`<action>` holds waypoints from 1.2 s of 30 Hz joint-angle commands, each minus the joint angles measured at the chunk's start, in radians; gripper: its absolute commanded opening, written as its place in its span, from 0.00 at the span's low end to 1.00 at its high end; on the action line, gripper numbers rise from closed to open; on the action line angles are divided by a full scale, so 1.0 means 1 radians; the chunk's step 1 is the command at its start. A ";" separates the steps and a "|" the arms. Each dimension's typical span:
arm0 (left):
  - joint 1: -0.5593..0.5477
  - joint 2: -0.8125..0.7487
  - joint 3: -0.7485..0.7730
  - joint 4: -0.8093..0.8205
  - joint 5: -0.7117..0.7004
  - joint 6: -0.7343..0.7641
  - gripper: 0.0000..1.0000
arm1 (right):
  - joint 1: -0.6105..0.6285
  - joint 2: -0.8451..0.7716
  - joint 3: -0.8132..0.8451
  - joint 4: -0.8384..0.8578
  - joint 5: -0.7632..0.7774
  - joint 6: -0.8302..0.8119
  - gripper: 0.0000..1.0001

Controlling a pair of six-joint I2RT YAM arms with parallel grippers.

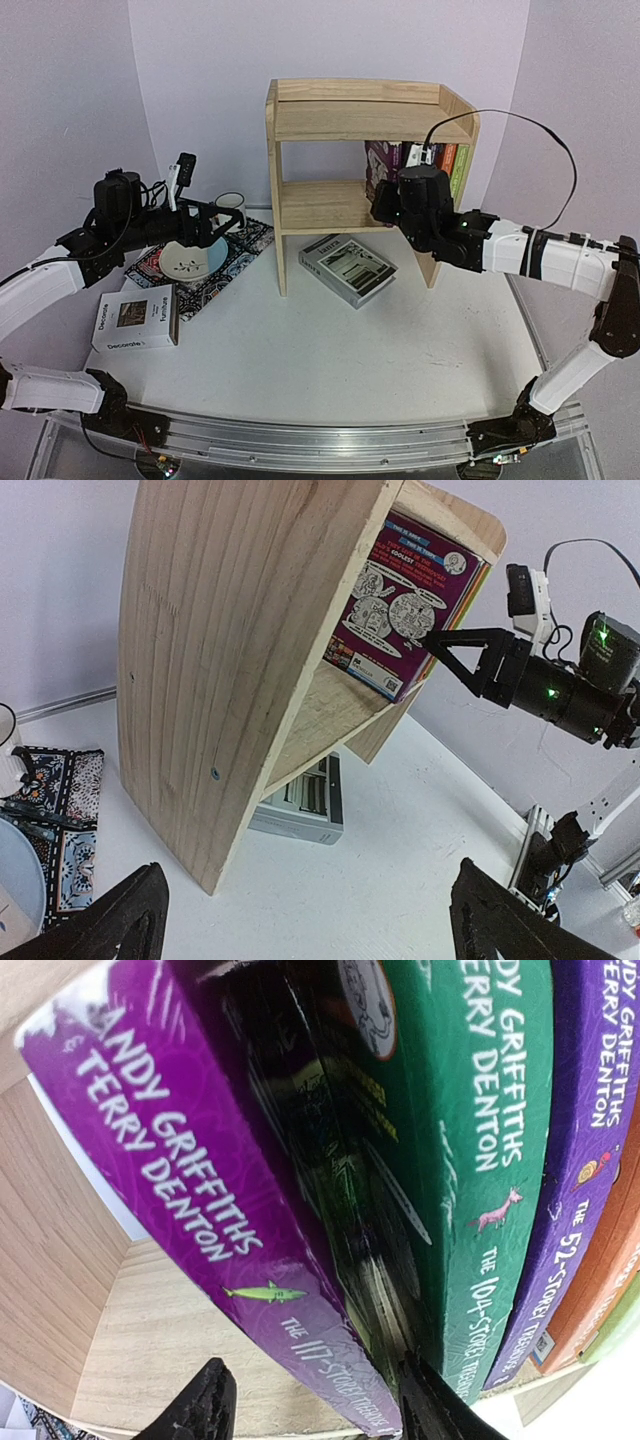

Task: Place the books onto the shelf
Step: Place the book on the shelf, then adjust the book on the shelf.

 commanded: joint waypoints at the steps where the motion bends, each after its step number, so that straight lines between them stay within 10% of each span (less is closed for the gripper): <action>1: 0.000 -0.004 0.032 0.046 0.015 -0.011 1.00 | 0.003 -0.032 0.016 0.008 0.057 -0.026 0.56; 29: 0.000 -0.021 0.022 0.044 0.006 -0.001 1.00 | -0.003 0.116 0.162 0.065 0.120 -0.179 0.49; 36: 0.001 -0.019 0.028 0.042 0.006 0.002 1.00 | -0.019 0.118 0.170 0.064 0.121 -0.155 0.32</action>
